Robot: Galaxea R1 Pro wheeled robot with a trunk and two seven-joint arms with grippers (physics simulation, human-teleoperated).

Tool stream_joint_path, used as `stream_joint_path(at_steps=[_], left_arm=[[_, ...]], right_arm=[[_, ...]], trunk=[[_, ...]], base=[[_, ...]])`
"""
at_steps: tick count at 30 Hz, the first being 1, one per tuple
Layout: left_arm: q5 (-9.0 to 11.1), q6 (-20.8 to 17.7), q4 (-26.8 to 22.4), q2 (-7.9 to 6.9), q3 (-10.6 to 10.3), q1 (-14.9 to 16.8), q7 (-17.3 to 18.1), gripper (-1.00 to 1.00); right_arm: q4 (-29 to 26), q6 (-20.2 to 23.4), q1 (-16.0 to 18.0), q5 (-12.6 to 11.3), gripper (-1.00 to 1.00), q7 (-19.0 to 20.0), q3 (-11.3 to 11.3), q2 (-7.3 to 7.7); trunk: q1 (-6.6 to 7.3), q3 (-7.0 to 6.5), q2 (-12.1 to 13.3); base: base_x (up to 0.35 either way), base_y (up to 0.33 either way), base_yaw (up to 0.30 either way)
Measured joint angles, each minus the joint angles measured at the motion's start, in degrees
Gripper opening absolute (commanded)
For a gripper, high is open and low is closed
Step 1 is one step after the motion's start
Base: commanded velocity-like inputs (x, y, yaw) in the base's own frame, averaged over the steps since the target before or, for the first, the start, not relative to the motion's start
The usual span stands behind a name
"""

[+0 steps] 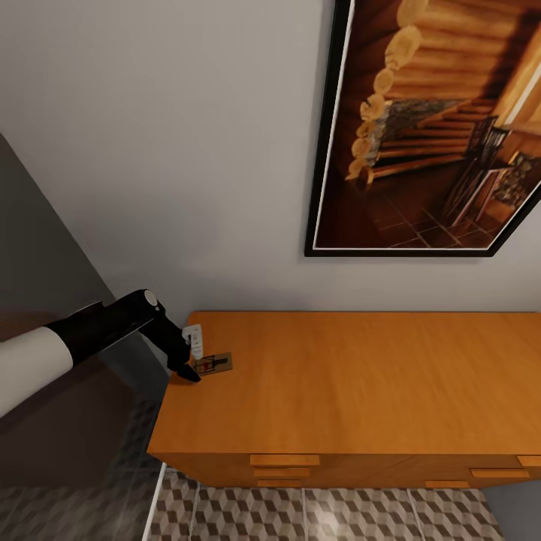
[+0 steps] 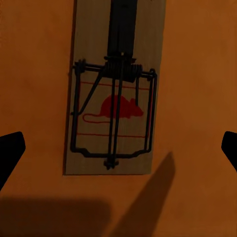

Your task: Take the four mousetraps from the cabinet in the bathroom and place them on the bathroom floor. Make sure all four end up on the same floor surface, and ensure that at least two of them are either under or directly next to the same bathroom sink.

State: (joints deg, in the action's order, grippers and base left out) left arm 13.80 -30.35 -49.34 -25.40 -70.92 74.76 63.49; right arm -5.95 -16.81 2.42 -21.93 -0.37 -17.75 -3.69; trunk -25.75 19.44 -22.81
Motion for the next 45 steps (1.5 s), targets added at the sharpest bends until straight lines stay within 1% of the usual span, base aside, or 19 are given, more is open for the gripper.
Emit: stream_joint_path(at_steps=[14, 45], left_arm=[[0.02, -0.21, 0.01, 0.22, -0.06, 0.42, 0.29, 1.0], [0.17, -0.36, 0.06, 0.23, -0.06, 0.52, 0.32, 1.0]], right_arm=[[0.0, 0.0, 0.0, 0.0, -1.0, 0.0, -0.01, -0.04], [0.0, 0.0, 0.0, 0.0, -1.0, 0.0, -0.05, -0.07]], trunk=[[0.03, 0.91, -0.05], [0.04, 0.98, -0.06]], base=[[0.0, 0.0, 0.0], [0.0, 0.0, 0.0]])
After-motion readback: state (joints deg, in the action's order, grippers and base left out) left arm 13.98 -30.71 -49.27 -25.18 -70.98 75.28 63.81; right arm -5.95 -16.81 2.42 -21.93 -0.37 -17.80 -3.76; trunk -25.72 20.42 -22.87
